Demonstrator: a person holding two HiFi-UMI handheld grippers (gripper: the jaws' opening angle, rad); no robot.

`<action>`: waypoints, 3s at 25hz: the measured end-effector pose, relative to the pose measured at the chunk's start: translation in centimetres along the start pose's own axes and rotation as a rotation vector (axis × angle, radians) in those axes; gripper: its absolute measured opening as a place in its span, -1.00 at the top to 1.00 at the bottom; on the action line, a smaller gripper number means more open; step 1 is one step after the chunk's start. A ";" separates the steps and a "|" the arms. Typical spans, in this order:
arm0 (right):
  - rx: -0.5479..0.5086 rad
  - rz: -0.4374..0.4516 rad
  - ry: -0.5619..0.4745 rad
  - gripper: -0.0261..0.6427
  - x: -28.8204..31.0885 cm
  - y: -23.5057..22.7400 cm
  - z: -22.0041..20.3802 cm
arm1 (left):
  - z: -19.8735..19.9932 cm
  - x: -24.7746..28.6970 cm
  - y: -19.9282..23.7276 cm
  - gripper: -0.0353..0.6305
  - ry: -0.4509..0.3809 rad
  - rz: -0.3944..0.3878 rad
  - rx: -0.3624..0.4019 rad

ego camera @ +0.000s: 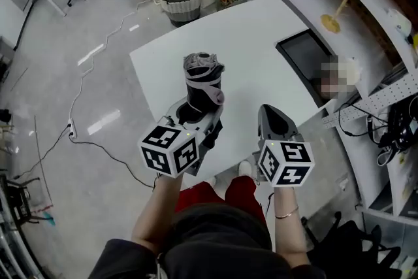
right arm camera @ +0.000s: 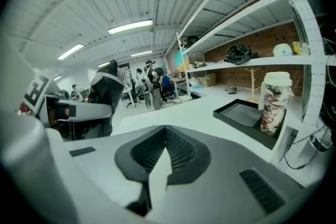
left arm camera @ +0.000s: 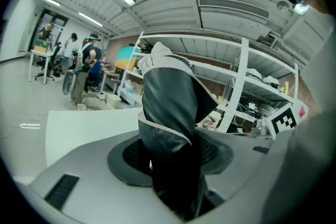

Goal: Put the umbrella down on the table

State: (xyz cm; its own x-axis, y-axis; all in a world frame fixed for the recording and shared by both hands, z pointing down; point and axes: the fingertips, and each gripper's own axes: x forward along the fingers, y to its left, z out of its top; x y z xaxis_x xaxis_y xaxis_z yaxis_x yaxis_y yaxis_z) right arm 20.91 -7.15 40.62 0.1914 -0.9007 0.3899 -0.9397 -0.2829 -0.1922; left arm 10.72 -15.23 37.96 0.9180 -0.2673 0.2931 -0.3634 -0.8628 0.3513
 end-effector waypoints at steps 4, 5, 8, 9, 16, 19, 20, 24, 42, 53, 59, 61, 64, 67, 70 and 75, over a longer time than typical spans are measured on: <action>-0.048 0.115 0.034 0.87 2.2 0.7 0.7 | 0.1 -0.7 2.2 0.29 -0.036 0.127 -0.074; -0.056 0.139 0.042 0.87 2.7 0.6 0.7 | -0.1 -0.8 2.6 0.29 -0.043 0.155 -0.090; -0.078 0.206 0.063 0.87 3.8 0.9 0.9 | -0.6 -1.6 3.6 0.29 -0.059 0.231 -0.129; -0.087 0.228 0.069 0.87 4.1 1.2 1.1 | -0.7 -2.0 3.9 0.29 -0.064 0.254 -0.142; -0.148 0.370 0.101 0.87 5.7 3.2 1.5 | -1.5 -4.9 5.6 0.29 -0.111 0.414 -0.210; -0.163 0.425 0.129 0.87 6.8 3.9 0.8 | -2.5 -5.8 6.4 0.29 -0.119 0.475 -0.251; -0.166 0.441 0.139 0.87 7.1 4.1 0.6 | -2.9 -6.0 6.6 0.29 -0.115 0.493 -0.261; -0.187 0.506 0.173 0.87 8.4 5.7 -0.3 | -4.5 -6.7 7.5 0.29 -0.087 0.560 -0.286; -0.279 0.631 0.281 0.87 11.7 10.3 -3.9 | -10.5 -4.5 13.4 0.29 0.089 0.636 -0.397; -0.269 0.576 0.325 0.87 13.8 9.3 -5.2 | -10.9 -1.1 16.4 0.29 0.139 0.606 -0.411; -0.286 0.555 0.344 0.87 14.2 8.9 -5.8 | -12.1 0.0 17.7 0.27 0.199 0.611 -0.433; -0.287 0.552 0.350 0.87 14.2 8.9 -6.0 | -12.4 0.3 18.1 0.27 0.218 0.618 -0.420; -0.286 0.554 0.360 0.87 14.2 9.2 -6.4 | -12.7 0.4 18.6 0.27 0.228 0.626 -0.417; -0.282 0.553 0.363 0.87 14.5 9.4 -6.5 | -13.1 0.7 18.8 0.26 0.241 0.636 -0.415; -0.280 0.553 0.365 0.87 14.7 9.5 -6.6 | -13.2 1.0 19.0 0.26 0.249 0.643 -0.404; -0.281 0.556 0.368 0.87 14.9 9.7 -6.6 | -13.0 1.3 19.2 0.25 0.254 0.656 -0.398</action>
State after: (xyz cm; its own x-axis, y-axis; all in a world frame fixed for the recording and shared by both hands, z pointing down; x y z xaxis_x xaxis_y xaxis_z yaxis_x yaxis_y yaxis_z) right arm 12.78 -21.17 50.56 -0.3975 -0.7031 0.5896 -0.9171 0.3250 -0.2308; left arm 2.87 -26.60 56.67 0.4514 -0.5195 0.7255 -0.8888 -0.3339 0.3138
